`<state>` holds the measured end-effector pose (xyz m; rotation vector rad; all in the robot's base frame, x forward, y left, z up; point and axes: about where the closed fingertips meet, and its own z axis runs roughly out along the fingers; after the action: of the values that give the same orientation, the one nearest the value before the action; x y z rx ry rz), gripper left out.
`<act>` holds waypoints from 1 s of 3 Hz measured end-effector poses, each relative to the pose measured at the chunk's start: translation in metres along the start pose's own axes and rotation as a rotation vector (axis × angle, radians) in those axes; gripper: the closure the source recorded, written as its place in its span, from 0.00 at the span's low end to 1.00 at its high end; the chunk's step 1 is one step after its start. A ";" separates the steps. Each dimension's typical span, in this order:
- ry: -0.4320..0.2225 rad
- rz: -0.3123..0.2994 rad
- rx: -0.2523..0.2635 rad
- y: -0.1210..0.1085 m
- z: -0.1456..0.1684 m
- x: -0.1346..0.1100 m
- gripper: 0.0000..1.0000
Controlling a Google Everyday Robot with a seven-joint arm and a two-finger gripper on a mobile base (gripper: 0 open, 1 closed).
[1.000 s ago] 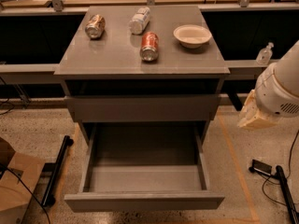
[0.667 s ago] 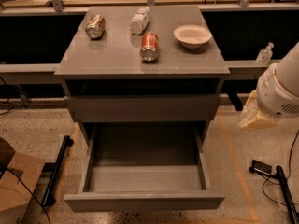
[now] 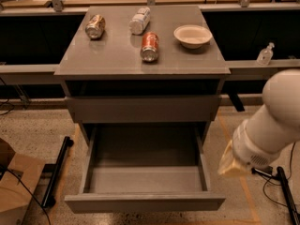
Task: Close middle drawer
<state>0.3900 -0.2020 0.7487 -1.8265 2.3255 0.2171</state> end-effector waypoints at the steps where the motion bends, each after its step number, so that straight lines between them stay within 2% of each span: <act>1: -0.020 0.106 -0.172 0.039 0.096 0.018 1.00; 3: -0.006 0.127 -0.244 0.047 0.130 0.020 1.00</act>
Offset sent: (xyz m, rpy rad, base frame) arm -0.0339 0.0120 -0.0889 0.0588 0.1647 -0.0572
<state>0.3455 -0.1810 0.6176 -1.7759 2.5074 0.5459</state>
